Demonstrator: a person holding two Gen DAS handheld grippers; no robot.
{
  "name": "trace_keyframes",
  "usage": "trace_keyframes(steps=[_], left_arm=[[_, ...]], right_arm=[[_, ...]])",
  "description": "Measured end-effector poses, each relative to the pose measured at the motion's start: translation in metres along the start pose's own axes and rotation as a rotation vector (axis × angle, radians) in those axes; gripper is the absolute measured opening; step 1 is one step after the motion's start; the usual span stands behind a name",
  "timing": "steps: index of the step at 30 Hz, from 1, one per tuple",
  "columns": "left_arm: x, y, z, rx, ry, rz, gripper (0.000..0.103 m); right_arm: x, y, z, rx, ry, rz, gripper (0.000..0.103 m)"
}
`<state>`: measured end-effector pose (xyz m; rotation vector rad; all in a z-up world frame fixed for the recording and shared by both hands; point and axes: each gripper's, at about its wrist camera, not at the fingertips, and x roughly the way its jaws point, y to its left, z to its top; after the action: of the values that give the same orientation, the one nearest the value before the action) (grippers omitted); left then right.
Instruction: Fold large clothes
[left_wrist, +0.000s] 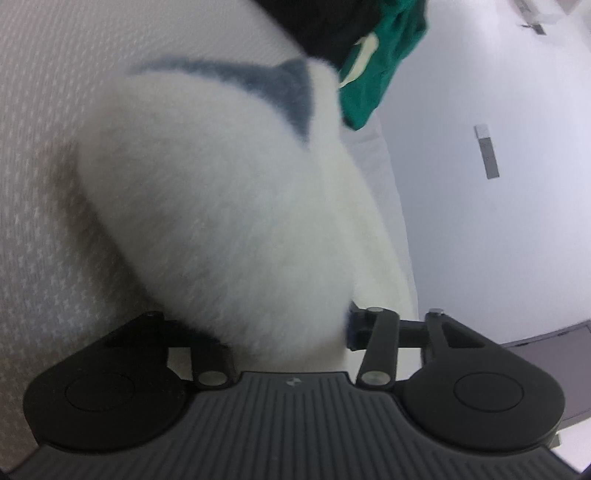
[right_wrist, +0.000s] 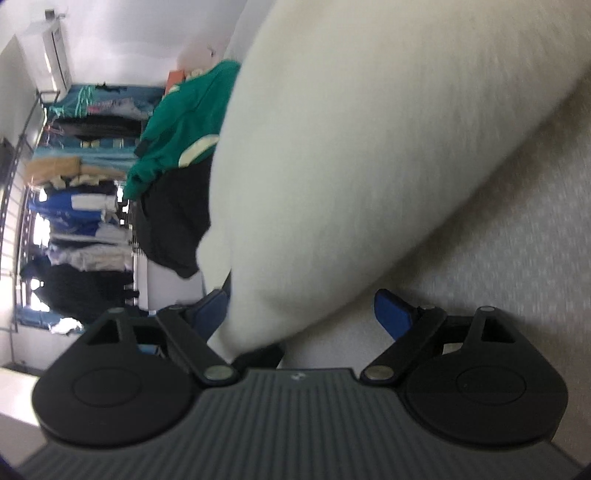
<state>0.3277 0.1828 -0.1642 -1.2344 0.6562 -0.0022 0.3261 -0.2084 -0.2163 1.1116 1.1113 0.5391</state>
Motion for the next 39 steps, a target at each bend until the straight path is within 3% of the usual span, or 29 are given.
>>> trace_keyframes(steps=[6,15,19,21,27,33,39], left_arm=[[0.001,-0.006,0.003,0.021,-0.013,-0.019,0.049],[-0.008,0.009,0.012,0.01,-0.011,-0.038,0.049],[-0.01,0.015,0.011,0.026,-0.013,-0.036,0.049],[-0.009,0.015,0.014,0.041,-0.007,-0.029,0.049],[-0.01,0.004,0.016,0.087,-0.012,-0.008,0.049],[-0.03,-0.002,0.011,0.126,-0.049,-0.026,0.045],[-0.059,-0.002,0.0,0.125,-0.016,-0.069,0.045]], right_arm=[[-0.012,-0.014,0.017,0.113,-0.126,0.028,0.087],[-0.057,-0.034,0.028,0.167,-0.397,-0.006,0.087],[-0.056,-0.037,0.03,0.154,-0.407,-0.016,0.085],[-0.053,-0.036,0.031,0.118,-0.409,-0.054,0.071],[-0.056,-0.03,0.033,0.068,-0.422,-0.077,0.047],[-0.072,-0.01,0.019,-0.053,-0.443,-0.062,0.041],[-0.099,0.01,0.002,-0.127,-0.437,-0.041,0.041]])
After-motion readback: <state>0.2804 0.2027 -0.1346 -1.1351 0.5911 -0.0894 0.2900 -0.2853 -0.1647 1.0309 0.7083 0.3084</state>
